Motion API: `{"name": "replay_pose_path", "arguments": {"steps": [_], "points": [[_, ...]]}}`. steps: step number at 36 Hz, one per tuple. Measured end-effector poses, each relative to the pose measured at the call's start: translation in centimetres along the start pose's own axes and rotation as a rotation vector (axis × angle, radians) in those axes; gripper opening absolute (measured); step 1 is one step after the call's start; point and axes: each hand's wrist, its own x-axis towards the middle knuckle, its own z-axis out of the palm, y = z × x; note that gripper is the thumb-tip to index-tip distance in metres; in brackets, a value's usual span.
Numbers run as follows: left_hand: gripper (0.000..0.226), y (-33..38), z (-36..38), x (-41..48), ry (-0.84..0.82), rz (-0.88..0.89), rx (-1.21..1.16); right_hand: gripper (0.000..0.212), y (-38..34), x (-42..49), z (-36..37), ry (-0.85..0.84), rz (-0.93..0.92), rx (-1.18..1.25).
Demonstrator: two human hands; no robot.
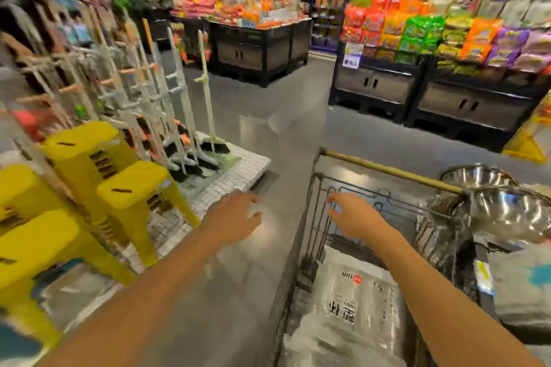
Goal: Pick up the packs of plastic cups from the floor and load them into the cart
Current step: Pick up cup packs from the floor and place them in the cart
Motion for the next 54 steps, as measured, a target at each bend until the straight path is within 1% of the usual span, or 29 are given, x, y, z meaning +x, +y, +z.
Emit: {"name": "replay_pose_path", "arguments": {"steps": [2, 5, 6, 8, 9, 12, 15, 17, 21, 24, 28, 32, 35, 36, 38, 41, 43, 48, 54], "points": [[0.046, -3.2, -3.6, -3.6, 0.076, -0.049, 0.024, 0.035, -5.3, -0.7, -0.7, 0.024, -0.074, -0.033], [0.058, -9.0, -8.3, -10.0, 0.166, -0.129, 0.016, 0.039, -13.5, -2.2, -0.5, 0.068, -0.175, -0.05], [0.059, -11.0, -9.6, -12.4, 0.196, -0.155, 0.035, 0.039, -16.3, -2.7, 0.0, 0.077, -0.212, -0.048], [0.05, -14.9, -12.2, -17.5, 0.239, -0.243, 0.082, 0.038, -22.0, -4.2, 1.0, 0.081, -0.291, -0.026], [0.045, -16.7, -13.3, -20.1, 0.262, -0.287, 0.093, 0.038, -24.7, -4.9, 1.8, 0.079, -0.338, -0.024], [0.049, -21.6, -16.1, -28.2, 0.33, -0.408, 0.069, 0.041, -32.9, -6.7, 4.6, 0.1, -0.497, -0.06], [0.046, -26.3, -18.0, -37.1, 0.37, -0.558, 0.044, 0.039, -41.2, -8.7, 8.3, 0.066, -0.681, -0.137], [0.053, -28.7, -18.9, -43.1, 0.408, -0.643, 0.034, 0.036, -46.5, -10.5, 10.9, 0.028, -0.8, -0.166], [0.054, -31.9, -20.2, -54.7, 0.473, -0.859, 0.03, 0.04, -56.8, -15.4, 15.5, -0.058, -1.016, -0.153], [0.043, -32.5, -20.7, -62.6, 0.565, -1.075, 0.034, 0.038, -63.9, -19.4, 19.1, -0.09, -1.202, -0.146], [0.042, -32.8, -20.2, -72.0, 0.63, -1.251, 0.022, 0.039, -72.3, -25.0, 23.8, -0.172, -1.41, -0.201], [0.044, -32.3, -19.2, -78.3, 0.704, -1.482, 0.03, 0.035, -78.6, -29.8, 28.1, -0.291, -1.619, -0.222], [0.047, -31.8, -18.5, -81.1, 0.78, -1.589, -0.001, 0.038, -81.9, -33.1, 30.6, -0.384, -1.729, -0.222], [0.044, -31.5, -18.3, -81.9, 0.8, -1.633, -0.025, 0.037, -82.8, -34.0, 31.3, -0.406, -1.762, -0.213], [0.038, -31.0, -17.8, -83.2, 0.844, -1.72, -0.061, 0.037, -84.6, -35.7, 32.8, -0.442, -1.839, -0.22], [0.043, -30.6, -16.8, -85.3, 0.903, -1.838, -0.079, 0.039, -87.2, -38.1, 34.7, -0.464, -1.926, -0.219], [0.043, -30.1, -16.1, -86.5, 0.89, -1.916, -0.07, 0.04, -88.5, -39.7, 35.8, -0.474, -1.966, -0.205], [0.044, -29.5, -14.6, -89.7, 0.866, -2.037, -0.089, 0.042, -91.4, -44.0, 39.0, -0.539, -2.06, -0.29], [0.047, -31.0, -13.7, -95.3, 0.854, -2.099, -0.062, 0.041, -95.0, -49.7, 42.0, -0.565, -2.129, -0.334]]}}
